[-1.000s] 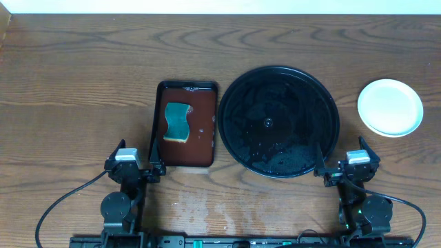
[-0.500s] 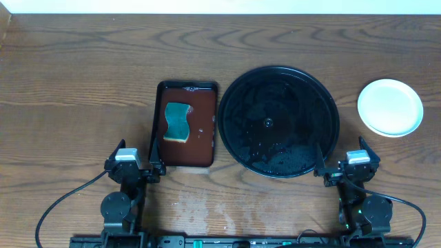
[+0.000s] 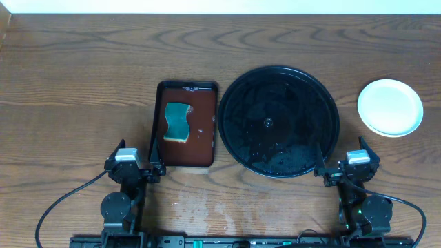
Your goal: Clean dirty plates on tray and stack at the side
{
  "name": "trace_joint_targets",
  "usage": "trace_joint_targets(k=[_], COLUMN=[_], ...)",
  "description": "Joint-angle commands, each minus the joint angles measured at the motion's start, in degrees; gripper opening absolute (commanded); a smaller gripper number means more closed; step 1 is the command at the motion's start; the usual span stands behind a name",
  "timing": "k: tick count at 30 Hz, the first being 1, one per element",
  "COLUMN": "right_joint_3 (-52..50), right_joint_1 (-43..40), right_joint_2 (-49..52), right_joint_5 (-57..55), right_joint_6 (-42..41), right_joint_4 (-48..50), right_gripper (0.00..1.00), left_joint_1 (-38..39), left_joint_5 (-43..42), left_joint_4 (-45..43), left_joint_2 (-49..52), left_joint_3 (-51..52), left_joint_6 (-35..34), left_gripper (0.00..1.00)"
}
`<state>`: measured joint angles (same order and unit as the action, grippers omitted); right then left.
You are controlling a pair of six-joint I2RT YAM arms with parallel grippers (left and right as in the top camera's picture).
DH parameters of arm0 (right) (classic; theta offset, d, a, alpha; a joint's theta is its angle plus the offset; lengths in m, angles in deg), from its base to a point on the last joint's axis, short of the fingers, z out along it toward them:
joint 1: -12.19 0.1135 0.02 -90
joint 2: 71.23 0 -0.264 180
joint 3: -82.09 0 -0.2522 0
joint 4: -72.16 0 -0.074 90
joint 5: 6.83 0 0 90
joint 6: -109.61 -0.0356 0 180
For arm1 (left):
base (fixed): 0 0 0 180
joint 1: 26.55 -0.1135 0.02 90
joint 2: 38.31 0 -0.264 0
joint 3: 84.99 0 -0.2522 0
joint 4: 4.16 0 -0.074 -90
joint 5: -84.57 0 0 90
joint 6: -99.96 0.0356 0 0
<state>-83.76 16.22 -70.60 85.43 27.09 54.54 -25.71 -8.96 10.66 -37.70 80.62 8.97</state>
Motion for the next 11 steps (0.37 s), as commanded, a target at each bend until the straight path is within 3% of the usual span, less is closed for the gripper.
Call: trace_joint_targets(k=[1, 11], right_joint_3=[-0.1, -0.1], right_joint_1=[0.7, 0.7], right_joint_2=[-0.3, -0.3], right_joint_5=[-0.5, -0.5], right_joint_6=[-1.0, -1.0], right_joint_4=[-0.3, -0.3], right_gripper=[0.99, 0.99], left_joint_1=[-0.3, -0.3], left_joint_5=[-1.4, -1.4], left_joint_4=[2.6, 2.6], left_joint_2=[-0.4, -0.4], left_joint_3=[0.4, 0.4], left_joint_6=[1.2, 1.2], left_gripper=[0.84, 0.83])
